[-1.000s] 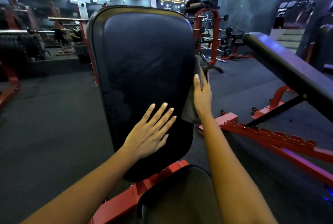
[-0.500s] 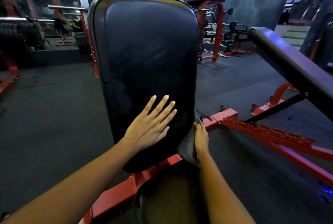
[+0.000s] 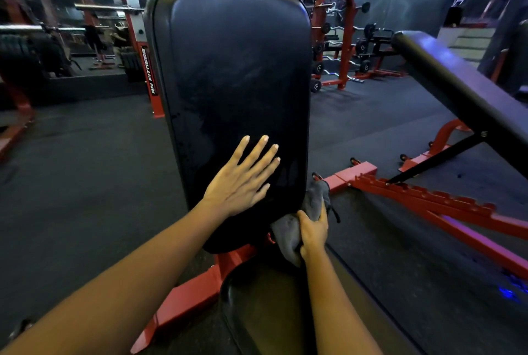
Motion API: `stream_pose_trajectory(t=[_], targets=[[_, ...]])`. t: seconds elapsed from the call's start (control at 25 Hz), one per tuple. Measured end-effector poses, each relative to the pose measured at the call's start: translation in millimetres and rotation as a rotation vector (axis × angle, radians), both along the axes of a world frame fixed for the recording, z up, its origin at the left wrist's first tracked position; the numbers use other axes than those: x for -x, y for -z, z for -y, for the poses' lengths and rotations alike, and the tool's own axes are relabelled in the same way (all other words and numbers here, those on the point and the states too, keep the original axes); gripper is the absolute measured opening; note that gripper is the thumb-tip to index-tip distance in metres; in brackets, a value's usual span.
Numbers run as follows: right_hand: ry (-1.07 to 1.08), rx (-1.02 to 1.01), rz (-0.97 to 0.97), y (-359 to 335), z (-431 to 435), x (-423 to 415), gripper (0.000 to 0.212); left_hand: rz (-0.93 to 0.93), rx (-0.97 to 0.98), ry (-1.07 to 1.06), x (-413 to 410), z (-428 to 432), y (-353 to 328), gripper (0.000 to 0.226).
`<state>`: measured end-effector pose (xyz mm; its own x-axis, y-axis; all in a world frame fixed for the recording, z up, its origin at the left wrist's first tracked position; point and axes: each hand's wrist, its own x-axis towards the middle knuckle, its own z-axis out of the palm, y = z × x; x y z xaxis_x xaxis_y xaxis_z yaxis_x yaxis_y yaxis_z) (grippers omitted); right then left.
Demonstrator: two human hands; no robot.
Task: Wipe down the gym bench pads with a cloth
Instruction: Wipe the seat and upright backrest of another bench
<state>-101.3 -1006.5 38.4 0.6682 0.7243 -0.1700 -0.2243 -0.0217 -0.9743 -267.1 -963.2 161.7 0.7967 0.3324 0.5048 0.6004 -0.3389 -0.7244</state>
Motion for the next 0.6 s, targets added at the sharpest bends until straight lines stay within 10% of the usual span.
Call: stream_pose_trajectory(t=[0.6], targets=[[-0.037, -0.022, 0.000, 2.6, 68.5, 134.7, 0.073, 0.048, 0.184, 0.037, 93.0, 34.2, 61.0, 0.063]])
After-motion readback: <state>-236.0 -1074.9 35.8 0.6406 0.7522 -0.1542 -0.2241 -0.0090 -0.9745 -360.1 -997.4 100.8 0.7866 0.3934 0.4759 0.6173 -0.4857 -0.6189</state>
